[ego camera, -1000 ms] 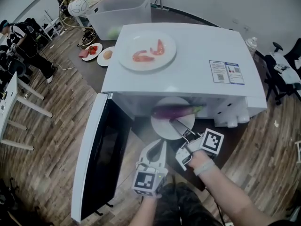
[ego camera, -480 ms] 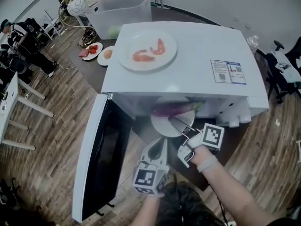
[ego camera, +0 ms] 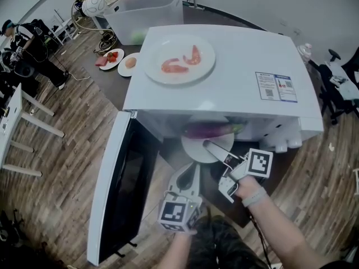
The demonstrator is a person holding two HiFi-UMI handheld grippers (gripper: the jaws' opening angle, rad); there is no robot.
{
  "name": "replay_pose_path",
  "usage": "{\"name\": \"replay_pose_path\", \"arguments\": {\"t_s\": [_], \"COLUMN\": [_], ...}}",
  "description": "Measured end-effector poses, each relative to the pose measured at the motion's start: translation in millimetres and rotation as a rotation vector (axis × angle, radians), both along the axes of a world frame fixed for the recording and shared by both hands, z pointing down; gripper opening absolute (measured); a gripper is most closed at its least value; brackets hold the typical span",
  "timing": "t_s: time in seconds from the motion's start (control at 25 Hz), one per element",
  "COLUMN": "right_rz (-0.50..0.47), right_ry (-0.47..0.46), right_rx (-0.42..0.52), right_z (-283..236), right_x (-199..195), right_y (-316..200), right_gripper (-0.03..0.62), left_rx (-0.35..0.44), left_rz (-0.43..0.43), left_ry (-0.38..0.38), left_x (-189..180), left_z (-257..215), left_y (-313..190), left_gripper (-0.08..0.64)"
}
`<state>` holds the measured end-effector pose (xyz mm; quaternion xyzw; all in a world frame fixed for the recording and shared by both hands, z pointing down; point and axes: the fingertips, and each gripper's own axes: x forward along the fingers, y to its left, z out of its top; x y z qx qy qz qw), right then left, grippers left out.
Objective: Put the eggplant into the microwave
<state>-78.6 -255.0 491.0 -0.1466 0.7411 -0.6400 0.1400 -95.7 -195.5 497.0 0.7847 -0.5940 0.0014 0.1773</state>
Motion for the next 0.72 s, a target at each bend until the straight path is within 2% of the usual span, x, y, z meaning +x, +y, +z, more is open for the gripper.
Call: {"name": "replay_pose_path", "arguments": {"t_s": [0.24, 0.4, 0.6, 0.72], "right_rz": [-0.042, -0.107, -0.249, -0.295], "right_ry": [0.028, 0.048, 0.182, 0.279], "right_rx": [0.014, 0.047, 0.135, 0.219], "right_z": [-1.5, -3.8, 4.9, 7.6], "right_x": [12.8, 15.3, 11.4, 12.1], "right_y": [14.3, 28.4, 51.0, 55.8], "right_gripper": [0.167, 0.167, 0.165, 0.089], "left_rx": [0.006, 0.009, 0.015, 0.021], "left_rz": [-0.025, -0.042, -0.067, -0.076], "left_ry": [0.017, 0.025, 0.048, 0.056], "left_x": [-6.7, -9.8, -14.1, -14.8], "left_z": [-3.0, -6.7, -7.6, -9.7], "left_y": [-6.1, -10.8, -16.5, -20.0], "left_gripper": [0.000, 0.000, 0.001, 0.002]}}
